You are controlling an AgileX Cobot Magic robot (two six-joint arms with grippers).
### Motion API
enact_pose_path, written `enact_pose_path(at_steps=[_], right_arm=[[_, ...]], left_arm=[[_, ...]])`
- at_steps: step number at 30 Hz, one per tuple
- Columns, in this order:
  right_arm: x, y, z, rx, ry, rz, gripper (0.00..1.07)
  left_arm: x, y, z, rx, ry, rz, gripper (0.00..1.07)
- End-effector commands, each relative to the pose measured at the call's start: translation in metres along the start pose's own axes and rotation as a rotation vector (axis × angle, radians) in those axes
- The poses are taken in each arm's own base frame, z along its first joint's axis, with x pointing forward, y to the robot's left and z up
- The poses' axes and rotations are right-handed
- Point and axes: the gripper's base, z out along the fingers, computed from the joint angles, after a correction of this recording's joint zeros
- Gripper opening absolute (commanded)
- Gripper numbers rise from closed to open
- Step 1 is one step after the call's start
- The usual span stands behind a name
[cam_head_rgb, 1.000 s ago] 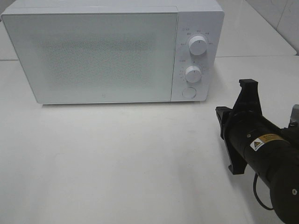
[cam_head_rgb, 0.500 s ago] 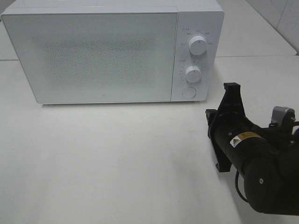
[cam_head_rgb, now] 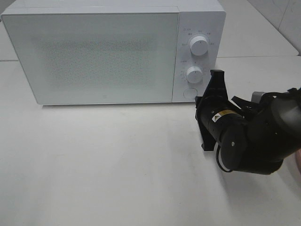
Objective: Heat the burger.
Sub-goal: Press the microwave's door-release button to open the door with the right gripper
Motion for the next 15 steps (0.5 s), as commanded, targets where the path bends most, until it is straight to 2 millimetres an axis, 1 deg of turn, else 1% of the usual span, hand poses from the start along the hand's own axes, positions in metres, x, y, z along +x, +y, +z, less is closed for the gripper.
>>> enact_pose_path(at_steps=[1,2,3,7,12,13,15], right_arm=[[0.003,0.004,0.013,0.002,0.009,0.002,0.0],[0.003,0.004,0.013,0.002,0.009,0.002,0.0],[0.003,0.006,0.019,-0.007,0.002,0.005,0.0],[0.005,0.004,0.026,0.019,0.013,-0.004,0.0],[0.012,0.001,0.038,0.026,0.014,0.001,0.0],[0.012,0.001,0.038,0.026,0.014,0.001,0.0],[0.011,0.002,0.046,0.022,0.0,0.004,0.0]], left_arm=[[0.001,0.0,-0.002,-0.002,-0.034,0.002,0.98],[0.001,0.0,-0.002,-0.002,-0.034,0.002,0.98],[0.001,0.0,-0.002,-0.002,-0.034,0.002,0.98],[0.001,0.0,-0.002,-0.002,-0.034,0.002,0.98],[0.001,0.0,-0.002,-0.002,-0.034,0.002,0.98],[0.001,0.0,-0.002,-0.002,-0.034,0.002,0.98],[0.001,0.0,-0.002,-0.002,-0.034,0.002,0.98]])
